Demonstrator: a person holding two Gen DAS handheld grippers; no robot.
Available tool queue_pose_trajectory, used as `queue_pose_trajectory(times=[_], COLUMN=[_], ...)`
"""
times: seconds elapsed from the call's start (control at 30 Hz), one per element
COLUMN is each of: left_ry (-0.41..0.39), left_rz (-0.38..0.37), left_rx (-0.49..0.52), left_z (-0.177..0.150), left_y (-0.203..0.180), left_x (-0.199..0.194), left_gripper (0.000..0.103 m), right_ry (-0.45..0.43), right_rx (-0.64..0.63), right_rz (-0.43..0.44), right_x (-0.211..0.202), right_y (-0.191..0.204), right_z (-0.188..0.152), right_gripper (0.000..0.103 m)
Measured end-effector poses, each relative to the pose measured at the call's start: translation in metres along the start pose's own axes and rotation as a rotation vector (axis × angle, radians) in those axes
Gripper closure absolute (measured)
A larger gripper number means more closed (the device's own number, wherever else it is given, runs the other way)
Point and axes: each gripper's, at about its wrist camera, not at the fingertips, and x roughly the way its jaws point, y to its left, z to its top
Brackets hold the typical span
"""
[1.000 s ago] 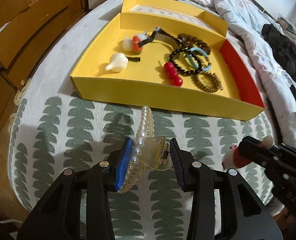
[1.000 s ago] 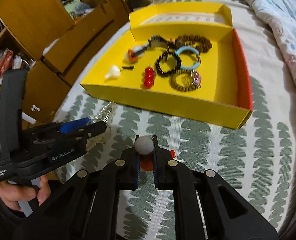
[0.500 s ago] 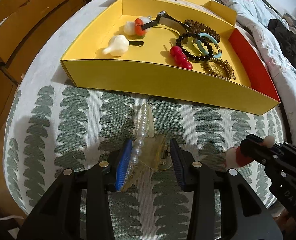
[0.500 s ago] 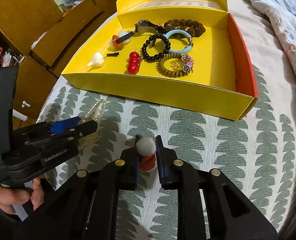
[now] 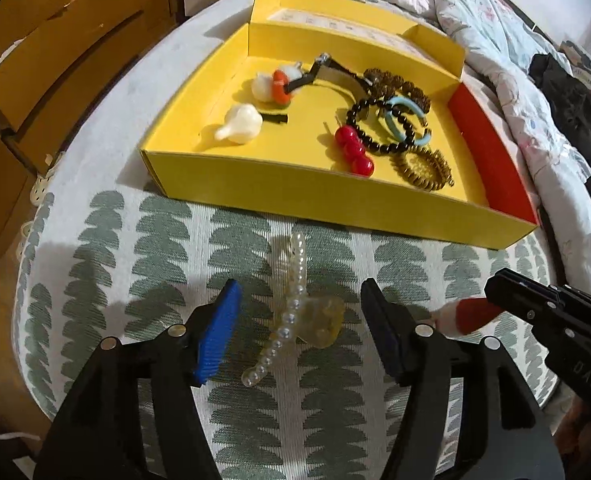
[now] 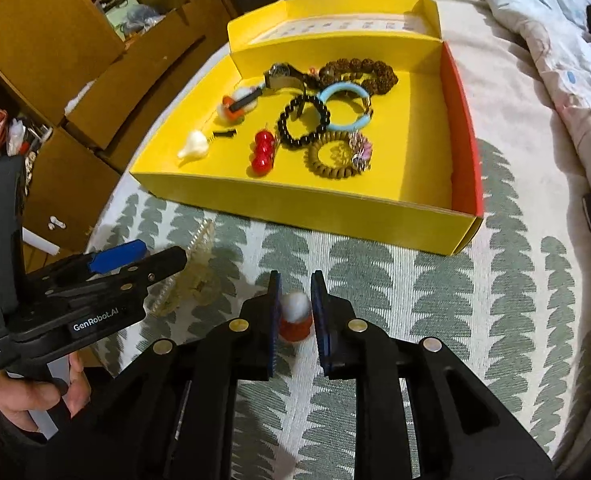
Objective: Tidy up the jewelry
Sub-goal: 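Move both open tools back into the yellow box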
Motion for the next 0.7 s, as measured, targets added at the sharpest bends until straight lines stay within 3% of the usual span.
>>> queue_pose_trajectory(times=[0.13,0.5,0.53,0.63,0.7], left_ry=[-0.018,-0.108,-0.120,-0.163,-0.187], left_rz=[-0.025,-0.067,-0.077,-0.088,-0.095], left_rx=[-0.017,-0.086,-0.093,-0.093,-0.086], left_z=[0.005,0.038,0.044,0.062,0.073], left_y=[0.005,0.029,0.032,0.038,0.037], left_x=[-0.010,-0.042,-0.044,-0.051,-0.052], left_gripper=[0.041,0.028,0.027,0.022,0.017], right_ry=[-0.032,-0.169,-0.173,-0.218,-0.237], right_rx=[0.006,0.007,0.012,0.019,0.022], right_rz=[0.027,0.104,0.107,0.107,0.077], right_x=[-0.010,-0.043,-0.044,-0.046,-0.045], right_y=[-0.001,-0.003,-0.005,-0.010,-0.012], right_z=[0.006,0.035,0.039,0.046,0.052], right_gripper=[0.082,0.080,0.073,0.026,0.023])
